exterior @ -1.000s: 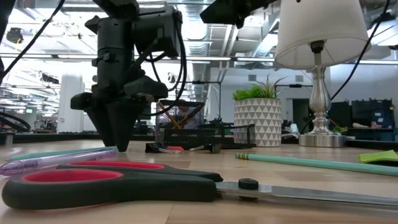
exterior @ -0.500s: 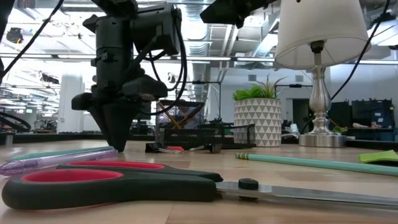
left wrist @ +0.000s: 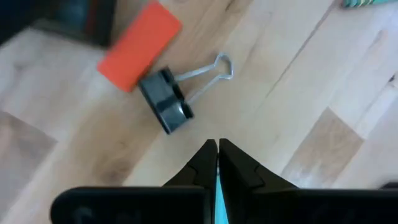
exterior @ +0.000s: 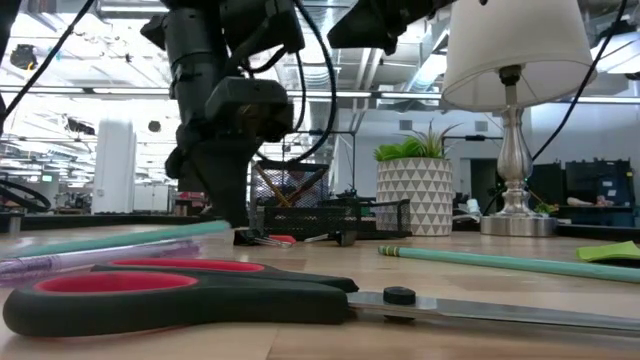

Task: Pick and place office supplies into organizer
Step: Put the blue pen into the black desk organizer

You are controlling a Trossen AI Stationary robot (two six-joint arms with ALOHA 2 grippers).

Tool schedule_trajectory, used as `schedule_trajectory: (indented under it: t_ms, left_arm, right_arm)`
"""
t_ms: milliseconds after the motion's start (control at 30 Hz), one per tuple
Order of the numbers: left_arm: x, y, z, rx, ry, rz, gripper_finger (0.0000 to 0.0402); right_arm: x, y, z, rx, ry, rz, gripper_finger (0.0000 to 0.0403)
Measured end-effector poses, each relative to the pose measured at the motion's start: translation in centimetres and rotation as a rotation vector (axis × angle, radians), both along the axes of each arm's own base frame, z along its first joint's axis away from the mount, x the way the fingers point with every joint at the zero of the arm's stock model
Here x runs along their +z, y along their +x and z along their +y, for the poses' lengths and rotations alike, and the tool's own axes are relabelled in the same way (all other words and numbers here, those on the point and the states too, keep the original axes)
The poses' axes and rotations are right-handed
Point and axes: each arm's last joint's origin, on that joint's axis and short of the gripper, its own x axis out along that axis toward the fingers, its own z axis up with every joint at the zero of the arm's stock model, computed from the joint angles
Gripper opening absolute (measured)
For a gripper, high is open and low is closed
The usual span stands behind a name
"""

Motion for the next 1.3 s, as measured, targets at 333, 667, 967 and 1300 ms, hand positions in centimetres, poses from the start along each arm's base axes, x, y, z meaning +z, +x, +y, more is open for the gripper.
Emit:
schedule_trajectory:
  t_ms: [333,667,967,1300]
  left_arm:
    - [0.6,0.1,0.1,-0.056,0.063,0.02,0.0]
    - [0.6,0.0,0.2,-0.076,0.092,0.028,0.0]
    - [4.4,-1.0,0.3,-0.081,0.054,-0.084,0.0]
    - [12.6,-4.8,1.6,0.02,0.191,-0.376,0.0]
  right_arm:
    - [-0.8,-0.2,2.7,0.058,0.061,0.068,0.0102]
    - [-5.1,-1.2,6.4,0.128,0.192,0.12,0.0101]
    - [-5.9,-3.7,5.2,0.024,0.23,0.072,0.0101]
    - [-4.1,-5.0,4.5,0.044,0.172,-0.017,0.0101]
